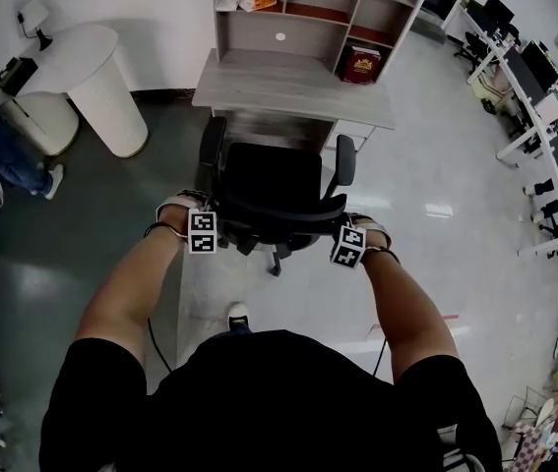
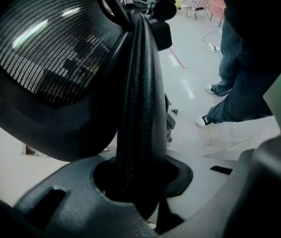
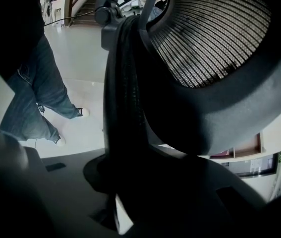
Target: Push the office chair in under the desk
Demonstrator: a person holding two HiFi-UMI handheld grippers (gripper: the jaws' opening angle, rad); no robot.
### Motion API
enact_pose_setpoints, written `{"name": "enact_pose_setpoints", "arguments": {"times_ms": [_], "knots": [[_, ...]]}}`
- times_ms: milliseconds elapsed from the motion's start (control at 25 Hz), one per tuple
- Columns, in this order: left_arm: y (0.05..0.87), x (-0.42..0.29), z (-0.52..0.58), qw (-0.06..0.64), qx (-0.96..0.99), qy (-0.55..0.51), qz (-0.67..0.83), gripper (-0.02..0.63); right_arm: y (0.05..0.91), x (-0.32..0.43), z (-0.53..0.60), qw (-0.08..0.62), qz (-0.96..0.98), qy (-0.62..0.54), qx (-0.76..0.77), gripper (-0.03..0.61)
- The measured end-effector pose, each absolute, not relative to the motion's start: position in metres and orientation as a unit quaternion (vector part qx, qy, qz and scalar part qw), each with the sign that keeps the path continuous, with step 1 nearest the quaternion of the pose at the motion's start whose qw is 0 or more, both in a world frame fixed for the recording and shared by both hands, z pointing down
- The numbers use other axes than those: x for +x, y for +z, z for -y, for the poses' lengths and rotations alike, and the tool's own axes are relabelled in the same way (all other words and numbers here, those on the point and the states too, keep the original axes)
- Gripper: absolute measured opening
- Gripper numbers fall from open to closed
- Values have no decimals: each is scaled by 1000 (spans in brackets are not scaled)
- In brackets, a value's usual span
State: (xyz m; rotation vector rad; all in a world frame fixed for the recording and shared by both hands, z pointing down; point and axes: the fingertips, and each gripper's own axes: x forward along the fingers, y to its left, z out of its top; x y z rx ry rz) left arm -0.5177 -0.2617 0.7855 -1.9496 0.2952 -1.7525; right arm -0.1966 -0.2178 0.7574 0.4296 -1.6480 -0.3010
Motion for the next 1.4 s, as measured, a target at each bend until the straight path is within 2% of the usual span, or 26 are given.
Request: {"name": "enact_pose_setpoints", "arguments": {"times_ms": [1400], "knots": [[785,-532,324,237,-726,-636,-112,72,757,-212,293,644,726,-135,201,124]]}}
